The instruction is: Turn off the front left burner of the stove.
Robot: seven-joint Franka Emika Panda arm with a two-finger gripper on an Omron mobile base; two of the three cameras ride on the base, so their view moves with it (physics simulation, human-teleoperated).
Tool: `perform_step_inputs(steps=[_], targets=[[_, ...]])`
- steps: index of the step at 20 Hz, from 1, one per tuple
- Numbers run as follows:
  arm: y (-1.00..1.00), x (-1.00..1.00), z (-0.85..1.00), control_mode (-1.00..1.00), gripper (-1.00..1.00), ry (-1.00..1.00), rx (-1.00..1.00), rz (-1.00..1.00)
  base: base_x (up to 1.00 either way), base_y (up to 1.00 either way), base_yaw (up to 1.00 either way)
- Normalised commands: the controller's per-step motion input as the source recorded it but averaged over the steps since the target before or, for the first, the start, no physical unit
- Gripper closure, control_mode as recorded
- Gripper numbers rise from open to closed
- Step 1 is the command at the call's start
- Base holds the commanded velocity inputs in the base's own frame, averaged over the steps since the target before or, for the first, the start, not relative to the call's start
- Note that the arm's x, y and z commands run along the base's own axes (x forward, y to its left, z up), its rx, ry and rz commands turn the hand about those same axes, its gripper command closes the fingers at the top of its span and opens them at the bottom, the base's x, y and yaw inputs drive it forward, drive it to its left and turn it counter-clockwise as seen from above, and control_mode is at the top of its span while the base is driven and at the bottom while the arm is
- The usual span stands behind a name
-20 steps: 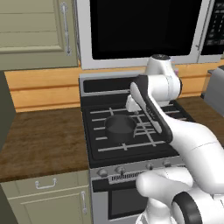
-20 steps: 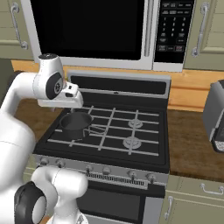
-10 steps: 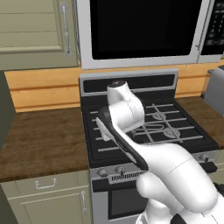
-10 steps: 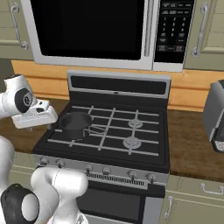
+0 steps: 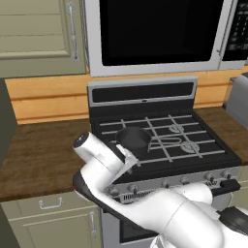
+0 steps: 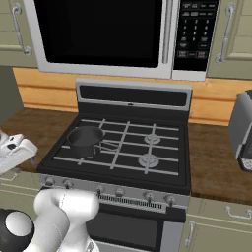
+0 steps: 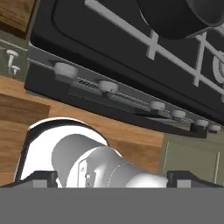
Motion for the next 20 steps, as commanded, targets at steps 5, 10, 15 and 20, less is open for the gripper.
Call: perform_step_inputs(steps=[5,10,15,20], targets=[[0.12,-0.04,-0.22,-1.0,-1.0,0.0,-0.18,0.0,0.0,0.0,0.0],[0.11,0.01,-0.31,-1.0,-1.0,0.0,-0.12,0.0,0.0,0.0,0.0],[0.07,-0.03,-0.6,-1.0,-1.0,-0.07,-0.19,0.05,0.0,0.0,0.0],[-0.11,0.1,-0.29,-1.0,-1.0,-0.18,-0.02,0.16,0.0,0.0,0.0]])
